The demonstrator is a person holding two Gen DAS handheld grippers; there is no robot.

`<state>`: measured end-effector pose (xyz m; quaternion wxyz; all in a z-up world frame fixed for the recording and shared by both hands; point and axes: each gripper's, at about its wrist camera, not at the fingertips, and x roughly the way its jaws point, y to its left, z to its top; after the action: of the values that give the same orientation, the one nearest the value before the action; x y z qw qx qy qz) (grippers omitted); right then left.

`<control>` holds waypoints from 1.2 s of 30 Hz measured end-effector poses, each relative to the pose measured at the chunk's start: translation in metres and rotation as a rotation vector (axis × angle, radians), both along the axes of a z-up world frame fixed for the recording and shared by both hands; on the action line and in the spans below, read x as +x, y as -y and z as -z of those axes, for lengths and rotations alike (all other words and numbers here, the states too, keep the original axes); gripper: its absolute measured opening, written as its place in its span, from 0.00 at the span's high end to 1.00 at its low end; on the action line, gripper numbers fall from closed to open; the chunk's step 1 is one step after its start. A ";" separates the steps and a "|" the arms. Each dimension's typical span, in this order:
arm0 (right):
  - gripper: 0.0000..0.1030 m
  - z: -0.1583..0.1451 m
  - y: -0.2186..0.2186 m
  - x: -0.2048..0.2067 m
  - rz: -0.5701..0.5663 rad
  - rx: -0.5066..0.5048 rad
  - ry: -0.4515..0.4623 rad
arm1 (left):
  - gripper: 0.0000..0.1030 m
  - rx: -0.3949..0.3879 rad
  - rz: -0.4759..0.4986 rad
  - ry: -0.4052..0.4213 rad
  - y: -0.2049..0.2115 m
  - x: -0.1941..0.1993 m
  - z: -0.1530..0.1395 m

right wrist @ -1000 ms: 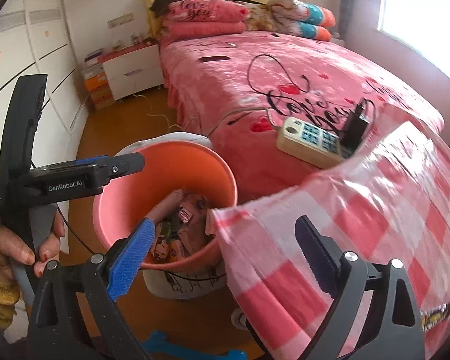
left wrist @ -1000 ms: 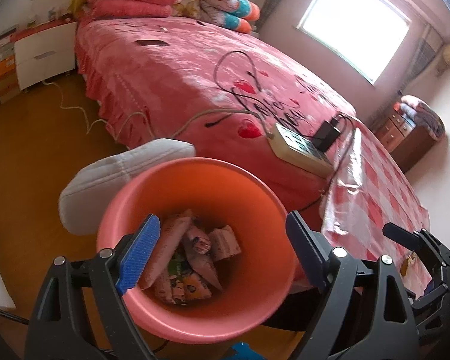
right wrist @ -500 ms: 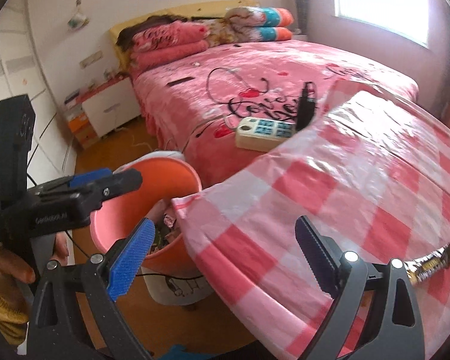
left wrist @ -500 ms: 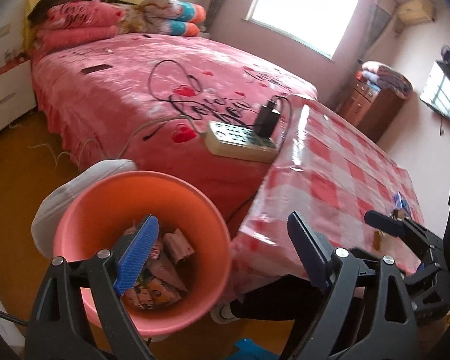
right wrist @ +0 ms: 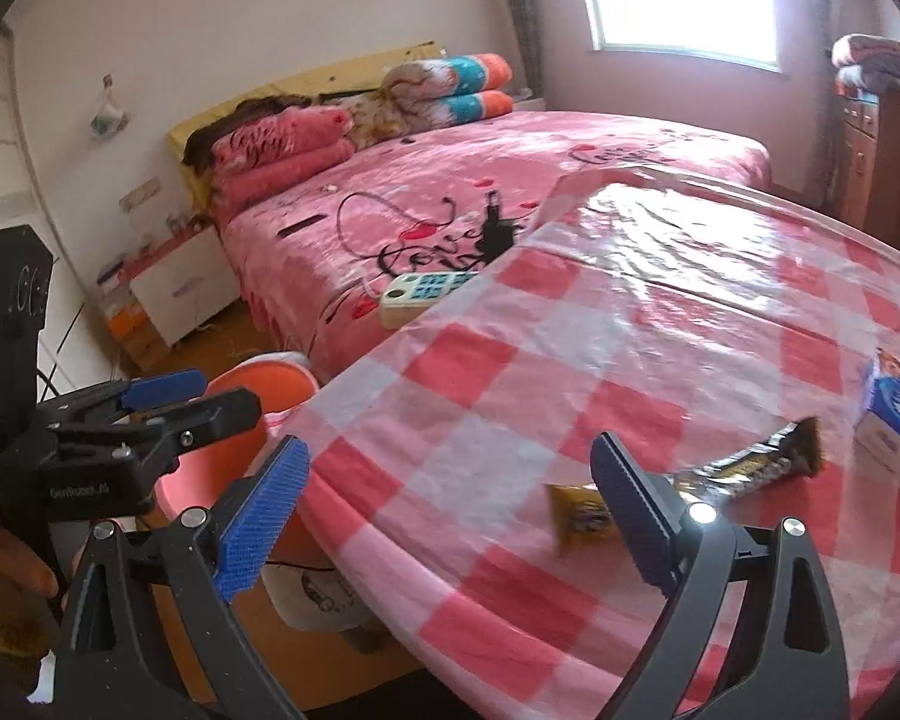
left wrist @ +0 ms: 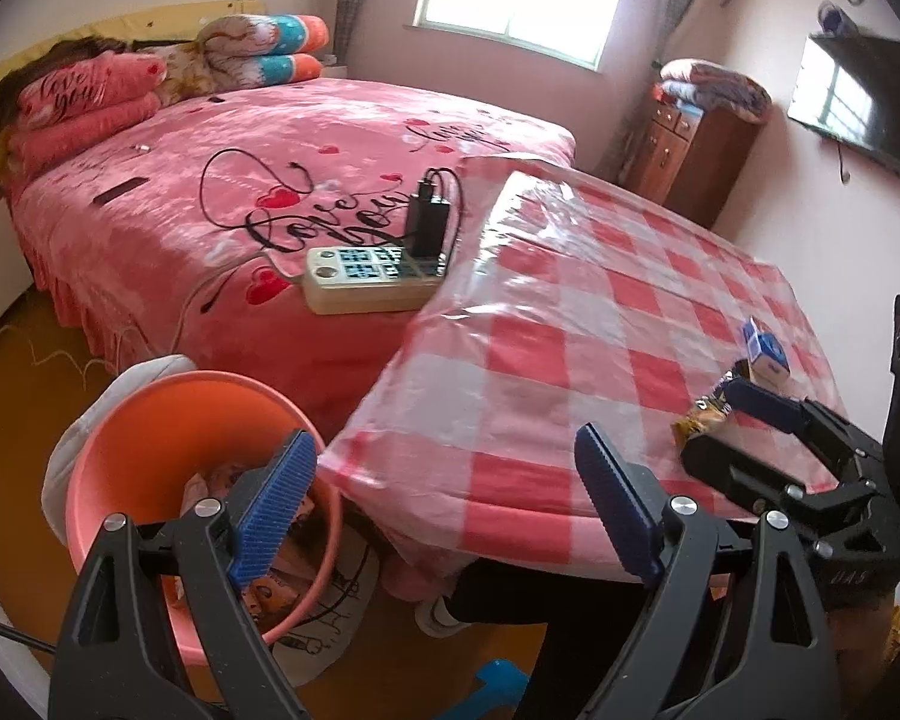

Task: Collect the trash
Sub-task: 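Move both tools back toward the coffee stick and tissue pack on the table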

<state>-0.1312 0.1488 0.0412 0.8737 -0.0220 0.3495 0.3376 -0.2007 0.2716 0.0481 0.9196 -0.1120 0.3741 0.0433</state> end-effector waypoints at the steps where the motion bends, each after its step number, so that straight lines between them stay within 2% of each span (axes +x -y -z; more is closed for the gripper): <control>1: 0.09 0.000 0.006 0.001 0.015 0.008 0.003 | 0.14 0.012 0.004 -0.007 0.005 0.002 -0.001; 7: 0.08 -0.001 0.033 0.005 0.083 0.028 0.021 | 0.14 0.039 0.028 -0.085 0.030 0.015 0.004; 11: 0.07 -0.004 0.049 0.008 0.118 0.041 0.038 | 0.14 0.061 0.041 -0.105 0.043 0.019 0.008; 23: 0.07 0.000 0.104 0.028 0.248 0.068 0.049 | 0.14 0.135 0.151 -0.072 0.089 0.036 0.006; 36: 0.07 0.008 0.157 0.049 0.415 0.061 0.055 | 0.14 0.212 0.262 -0.097 0.142 0.059 0.011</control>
<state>-0.0821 -0.0082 0.0328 0.9340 0.0676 0.3121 0.1601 -0.1419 0.1295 0.0369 0.9048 0.0375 0.4229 -0.0326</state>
